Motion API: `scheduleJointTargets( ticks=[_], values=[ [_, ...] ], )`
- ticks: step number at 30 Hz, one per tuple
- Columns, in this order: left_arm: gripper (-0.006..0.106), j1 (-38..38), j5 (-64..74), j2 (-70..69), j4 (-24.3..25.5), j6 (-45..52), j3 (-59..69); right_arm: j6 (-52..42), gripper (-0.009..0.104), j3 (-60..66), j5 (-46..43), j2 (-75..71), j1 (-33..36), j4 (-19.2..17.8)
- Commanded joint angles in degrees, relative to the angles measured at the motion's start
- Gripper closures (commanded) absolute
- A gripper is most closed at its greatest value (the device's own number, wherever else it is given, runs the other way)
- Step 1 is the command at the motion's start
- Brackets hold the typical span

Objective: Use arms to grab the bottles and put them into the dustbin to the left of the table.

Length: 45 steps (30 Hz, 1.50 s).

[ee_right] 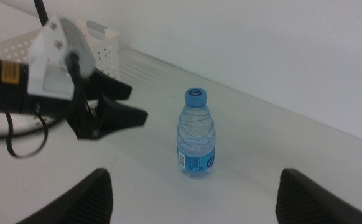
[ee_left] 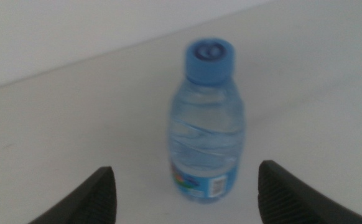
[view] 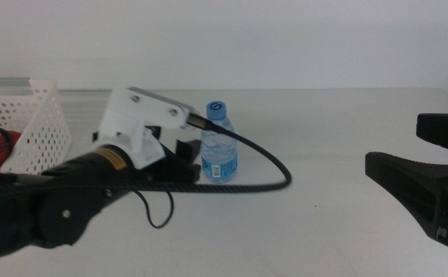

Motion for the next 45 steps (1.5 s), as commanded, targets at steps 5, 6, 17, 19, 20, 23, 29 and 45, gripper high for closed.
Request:
scheduleJointTargets(
  ticks=[5, 6, 17, 19, 20, 23, 29, 45],
  values=[
    [0.030, -4.25, -12.69, 2.22, 1.81, -2.29, -0.17, -0.59, 0.025, -1.62, -4.19, -0.07, 0.14, -0.17],
    [0.030, -4.67, -15.36, 2.88, 1.81, -3.15, 0.63, -0.59, 0.025, -1.62, -4.19, -0.07, 0.14, -0.17],
    [0.010, -5.36, -26.99, 11.10, 4.47, -5.76, 0.80, -0.59, 0.025, -1.62, -4.19, -0.07, 0.14, -0.17],
    [0.010, -5.03, -27.52, 12.71, 3.98, -5.34, -0.28, -0.59, 0.025, -1.62, -4.19, -0.07, 0.14, -0.17],
    [0.010, -4.65, -27.72, 13.47, 4.31, -5.34, -0.85, -0.59, 0.025, -1.62, -4.19, -0.07, 0.14, -0.17],
    [0.010, -3.47, -27.76, 15.53, 6.38, -7.04, -2.66, -0.59, 0.025, -1.62, -4.19, -0.07, 0.14, -0.17],
    [0.010, 0.57, -27.76, 19.13, 13.51, -15.99, -6.31, -0.59, 0.025, -1.62, -4.19, -0.07, 0.14, -0.17],
    [0.010, 2.17, -29.96, 28.89, 21.98, -24.31, -14.10, -0.59, 0.025, -1.62, -4.19, -0.07, 0.14, -0.17]
  ],
)
